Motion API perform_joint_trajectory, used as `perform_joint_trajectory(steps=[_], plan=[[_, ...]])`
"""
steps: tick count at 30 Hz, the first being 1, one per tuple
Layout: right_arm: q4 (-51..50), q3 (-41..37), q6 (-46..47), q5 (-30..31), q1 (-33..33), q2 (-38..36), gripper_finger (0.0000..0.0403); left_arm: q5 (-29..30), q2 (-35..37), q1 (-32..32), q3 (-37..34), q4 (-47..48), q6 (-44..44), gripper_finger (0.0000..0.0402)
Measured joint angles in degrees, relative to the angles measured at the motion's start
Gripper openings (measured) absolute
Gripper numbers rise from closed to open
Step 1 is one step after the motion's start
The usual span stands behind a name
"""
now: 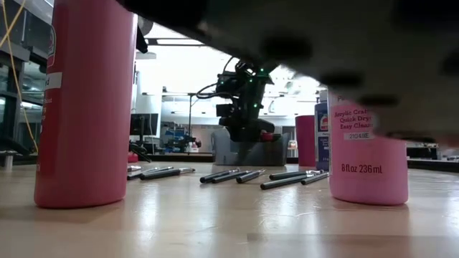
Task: Pick & Place Paint Supplies
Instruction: Put the small light blue paint bottle into the black bin
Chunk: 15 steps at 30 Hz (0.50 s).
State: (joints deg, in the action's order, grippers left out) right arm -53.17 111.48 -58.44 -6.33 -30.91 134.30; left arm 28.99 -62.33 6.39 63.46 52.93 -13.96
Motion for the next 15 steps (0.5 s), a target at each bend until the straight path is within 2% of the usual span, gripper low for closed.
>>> perform_joint_trajectory(steps=[3, 11, 15], plan=[[0.6, -0.04, 1.89, -0.48, 0.3, -0.28, 0.0119, -0.02, 0.0, 0.0, 0.0, 0.0, 0.0, 0.0232], [10.8, -0.28, 10.81, 0.4, 0.56, -2.22, 0.0121, -0.09, 0.0, 0.0, 0.0, -0.02, 0.0, 0.0232], [16.18, -0.17, 17.24, 0.26, 0.44, -3.19, 0.0089, -0.11, 0.0, 0.0, 0.0, -0.02, 0.0, 0.0232]])
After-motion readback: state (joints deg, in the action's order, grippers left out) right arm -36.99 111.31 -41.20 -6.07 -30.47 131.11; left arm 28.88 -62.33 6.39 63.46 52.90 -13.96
